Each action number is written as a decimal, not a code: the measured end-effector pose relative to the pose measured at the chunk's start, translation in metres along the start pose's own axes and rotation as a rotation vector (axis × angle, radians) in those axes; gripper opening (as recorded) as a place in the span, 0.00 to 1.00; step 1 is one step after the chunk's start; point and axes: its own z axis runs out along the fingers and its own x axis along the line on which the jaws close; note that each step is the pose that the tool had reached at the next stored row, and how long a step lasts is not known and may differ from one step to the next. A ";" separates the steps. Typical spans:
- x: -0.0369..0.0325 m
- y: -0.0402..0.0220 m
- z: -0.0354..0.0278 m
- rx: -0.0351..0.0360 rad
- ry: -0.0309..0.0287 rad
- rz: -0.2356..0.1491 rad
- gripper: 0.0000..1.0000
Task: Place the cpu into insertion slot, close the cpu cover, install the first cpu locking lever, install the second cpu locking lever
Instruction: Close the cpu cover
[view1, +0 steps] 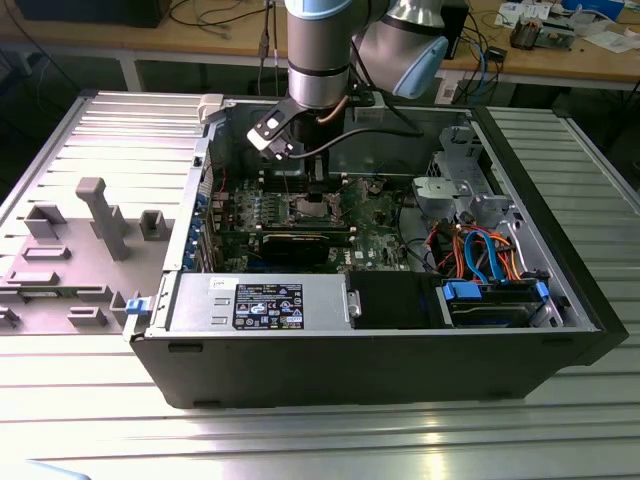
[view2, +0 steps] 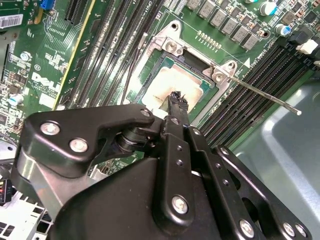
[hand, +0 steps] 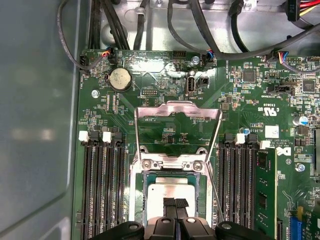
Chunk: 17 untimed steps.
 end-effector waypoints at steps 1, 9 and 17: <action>0.0000 0.0000 -0.0007 -0.0001 0.0000 0.000 0.11; -0.0001 0.0001 -0.0039 0.0000 0.0001 0.000 0.11; -0.0001 0.0002 -0.0049 -0.0001 0.0001 0.000 0.11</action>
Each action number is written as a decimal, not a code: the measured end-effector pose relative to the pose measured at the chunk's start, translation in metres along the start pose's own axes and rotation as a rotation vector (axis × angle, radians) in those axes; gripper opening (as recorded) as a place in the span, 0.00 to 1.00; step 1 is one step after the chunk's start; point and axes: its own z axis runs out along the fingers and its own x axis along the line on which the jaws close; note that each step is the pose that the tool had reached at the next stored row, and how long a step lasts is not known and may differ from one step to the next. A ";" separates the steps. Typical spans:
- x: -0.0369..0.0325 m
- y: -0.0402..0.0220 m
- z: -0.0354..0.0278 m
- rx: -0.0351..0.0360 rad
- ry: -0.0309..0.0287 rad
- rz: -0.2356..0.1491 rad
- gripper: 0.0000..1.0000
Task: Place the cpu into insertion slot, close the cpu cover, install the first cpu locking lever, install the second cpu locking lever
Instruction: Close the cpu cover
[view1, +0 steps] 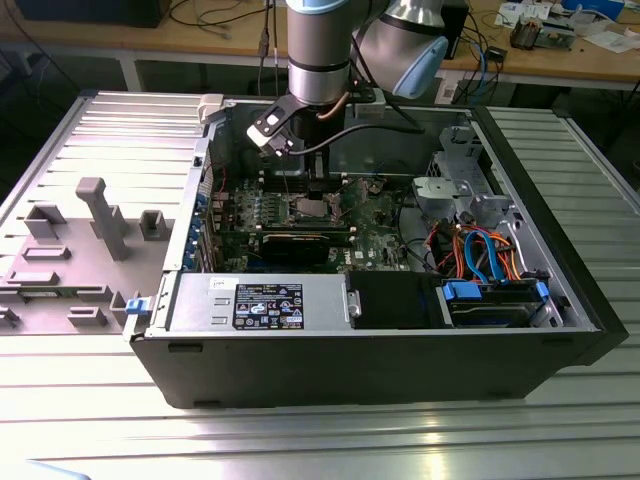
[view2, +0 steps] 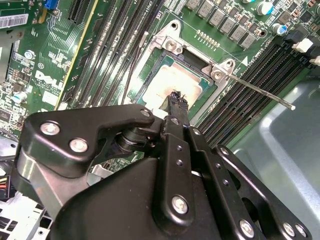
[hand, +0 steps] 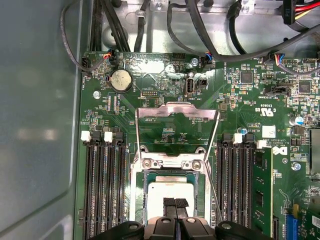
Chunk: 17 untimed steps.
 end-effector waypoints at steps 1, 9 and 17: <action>0.0000 0.0000 0.0000 0.0000 0.0000 0.000 0.11; -0.0001 0.0000 -0.0011 0.0003 -0.0003 0.000 0.11; -0.0003 0.0004 -0.0105 0.0001 0.0000 0.000 0.11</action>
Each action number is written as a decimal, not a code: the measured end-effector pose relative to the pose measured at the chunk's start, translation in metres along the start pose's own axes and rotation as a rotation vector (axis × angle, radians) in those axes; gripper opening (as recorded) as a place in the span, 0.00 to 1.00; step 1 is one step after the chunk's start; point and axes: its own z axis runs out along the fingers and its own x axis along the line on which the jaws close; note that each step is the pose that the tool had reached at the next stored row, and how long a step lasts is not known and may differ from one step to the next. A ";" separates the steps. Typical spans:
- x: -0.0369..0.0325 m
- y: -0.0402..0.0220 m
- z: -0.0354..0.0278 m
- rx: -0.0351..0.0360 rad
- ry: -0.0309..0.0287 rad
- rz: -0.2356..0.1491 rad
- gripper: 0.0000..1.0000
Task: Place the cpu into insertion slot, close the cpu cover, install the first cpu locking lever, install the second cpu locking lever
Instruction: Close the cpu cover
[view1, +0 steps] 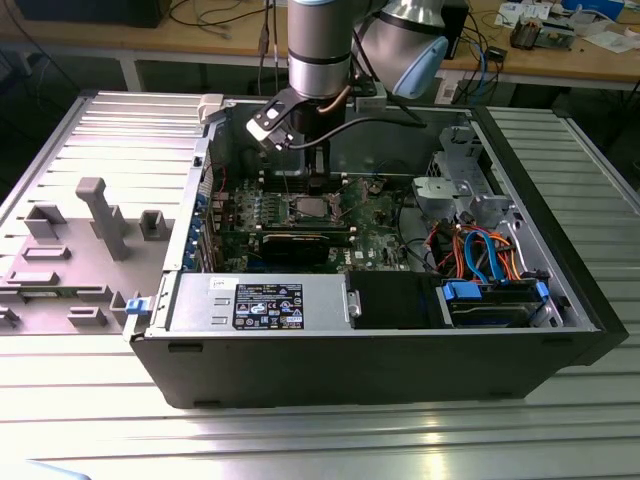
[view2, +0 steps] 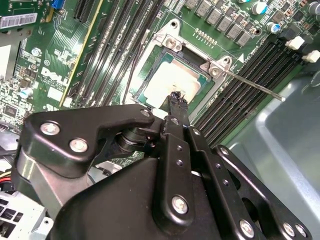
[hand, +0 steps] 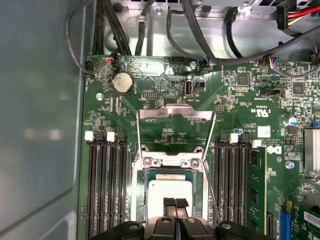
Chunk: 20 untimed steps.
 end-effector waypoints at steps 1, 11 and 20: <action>0.0000 0.0001 -0.0016 0.0000 0.0000 0.000 0.11; -0.0003 0.0004 -0.0117 0.0000 0.0000 0.000 0.11; -0.0004 0.0008 -0.0200 0.0000 -0.0011 0.000 0.11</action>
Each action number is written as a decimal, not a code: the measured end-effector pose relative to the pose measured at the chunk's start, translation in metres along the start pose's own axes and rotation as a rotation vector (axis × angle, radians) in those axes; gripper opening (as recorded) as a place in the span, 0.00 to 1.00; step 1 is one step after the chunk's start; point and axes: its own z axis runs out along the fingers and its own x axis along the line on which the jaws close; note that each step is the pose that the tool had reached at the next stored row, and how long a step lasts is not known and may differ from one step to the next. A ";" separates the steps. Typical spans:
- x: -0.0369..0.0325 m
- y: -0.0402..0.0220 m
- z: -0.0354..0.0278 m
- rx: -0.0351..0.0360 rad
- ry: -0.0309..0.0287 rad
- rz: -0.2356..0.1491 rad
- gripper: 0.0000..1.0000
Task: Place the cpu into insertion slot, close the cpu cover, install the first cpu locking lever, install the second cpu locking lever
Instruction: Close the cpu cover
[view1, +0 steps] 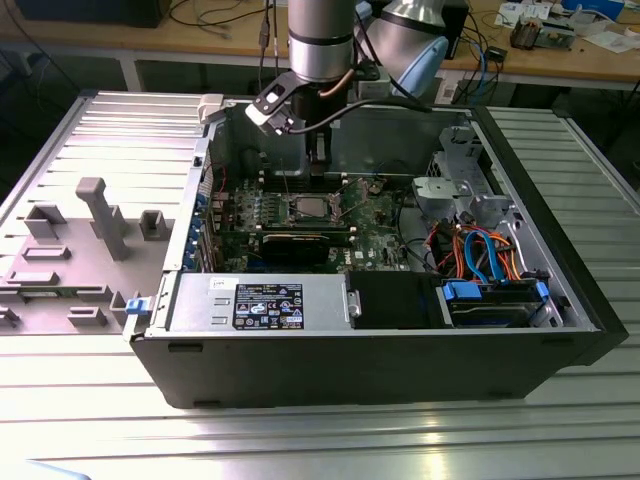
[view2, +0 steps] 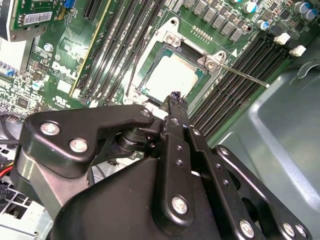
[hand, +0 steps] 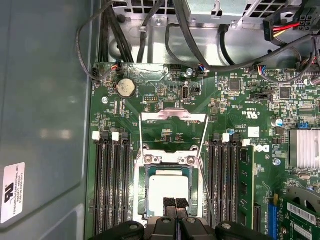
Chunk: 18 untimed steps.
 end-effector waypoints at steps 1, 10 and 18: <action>0.0000 -0.0001 0.0000 0.0001 -0.0003 0.000 0.11; -0.0001 0.0001 -0.0042 0.0001 -0.0004 0.000 0.11; -0.0001 0.0002 -0.0062 0.0000 -0.0004 0.000 0.11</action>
